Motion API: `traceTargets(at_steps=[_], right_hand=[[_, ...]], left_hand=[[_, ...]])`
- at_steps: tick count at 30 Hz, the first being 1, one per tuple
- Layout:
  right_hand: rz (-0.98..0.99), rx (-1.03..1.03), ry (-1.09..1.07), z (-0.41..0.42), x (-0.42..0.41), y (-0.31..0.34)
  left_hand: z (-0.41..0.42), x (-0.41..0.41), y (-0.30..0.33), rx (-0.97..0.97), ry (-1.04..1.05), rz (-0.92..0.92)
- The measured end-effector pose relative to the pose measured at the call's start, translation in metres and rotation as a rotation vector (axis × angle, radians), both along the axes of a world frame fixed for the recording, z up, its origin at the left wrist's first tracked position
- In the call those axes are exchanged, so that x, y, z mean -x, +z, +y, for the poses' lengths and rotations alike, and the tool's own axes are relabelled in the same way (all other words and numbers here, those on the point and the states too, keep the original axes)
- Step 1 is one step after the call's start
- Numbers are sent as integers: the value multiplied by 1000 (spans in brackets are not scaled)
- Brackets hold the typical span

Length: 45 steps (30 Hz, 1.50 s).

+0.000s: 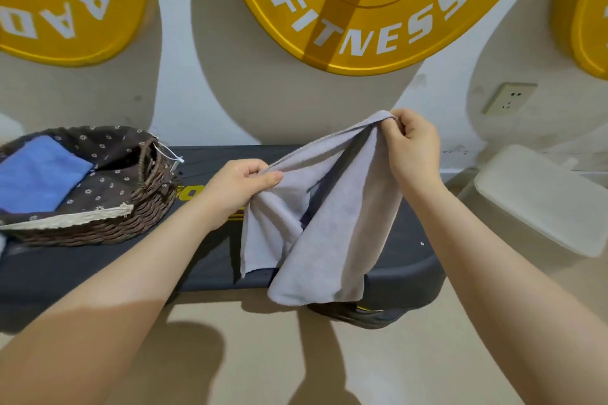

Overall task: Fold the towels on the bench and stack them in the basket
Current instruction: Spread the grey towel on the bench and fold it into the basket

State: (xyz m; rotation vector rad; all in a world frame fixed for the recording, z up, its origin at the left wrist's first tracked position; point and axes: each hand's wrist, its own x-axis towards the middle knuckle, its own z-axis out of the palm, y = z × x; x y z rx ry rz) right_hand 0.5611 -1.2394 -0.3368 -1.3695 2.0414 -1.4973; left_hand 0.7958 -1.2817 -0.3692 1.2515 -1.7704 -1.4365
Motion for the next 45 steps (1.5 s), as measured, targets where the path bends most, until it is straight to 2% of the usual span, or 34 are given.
traceTargets(at_steps=[2, 3, 5, 7, 9, 12, 14, 15, 16, 17, 19, 21, 23, 26, 31, 36, 38, 41, 45], right_hand=[[24, -110, 21, 7, 10, -11], [-37, -159, 96, 10, 14, -16], [-318, -234, 352, 19, 21, -17], [-572, -323, 620, 27, 34, -10], [-664, -377, 857, 34, 46, -3], [-811, -373, 1142, 45, 51, 16], [-836, -336, 1188, 42, 53, 19], [-829, -328, 1121, 37, 54, 16], [-785, -375, 956, 31, 53, 12], [-641, -438, 786, 22, 56, 1], [-79, -577, 489, 8, 61, -27], [383, -666, 366, -5, 68, -61], [558, -598, 315, -10, 72, -87], [610, -495, 212, -21, 73, -112], [802, -560, 99, -59, 75, -124], [699, -636, -52, -108, 80, -114], [678, -726, -62, -120, 73, -119], [687, -767, -19, -121, 46, -132], [797, -683, 205, -117, -5, -156]], left_hand=[[1, -7, -6, -38, 69, 93], [2, -8, -6, -81, 75, 146], [6, -8, 0, -193, 7, 254], [12, -9, 8, -337, -199, 367], [19, -14, 21, -514, -456, 352], [20, -18, 46, -586, -757, 320], [17, -15, 60, -557, -709, 298], [13, -12, 59, -474, -584, 214], [6, -9, 52, -321, -445, 53], [-3, -5, 41, -104, -306, -180], [-20, -3, 10, 263, -86, -589], [-31, -8, -24, 378, 14, -764], [-40, -10, -54, 449, 22, -860], [-54, -6, -80, 562, 60, -901], [-95, 9, -92, 669, 74, -1001], [-148, 24, -87, 777, 90, -1059], [-160, 19, -95, 715, 70, -1117], [-161, -5, -116, 494, 19, -1196], [-161, -39, -124, 310, 132, -926]])
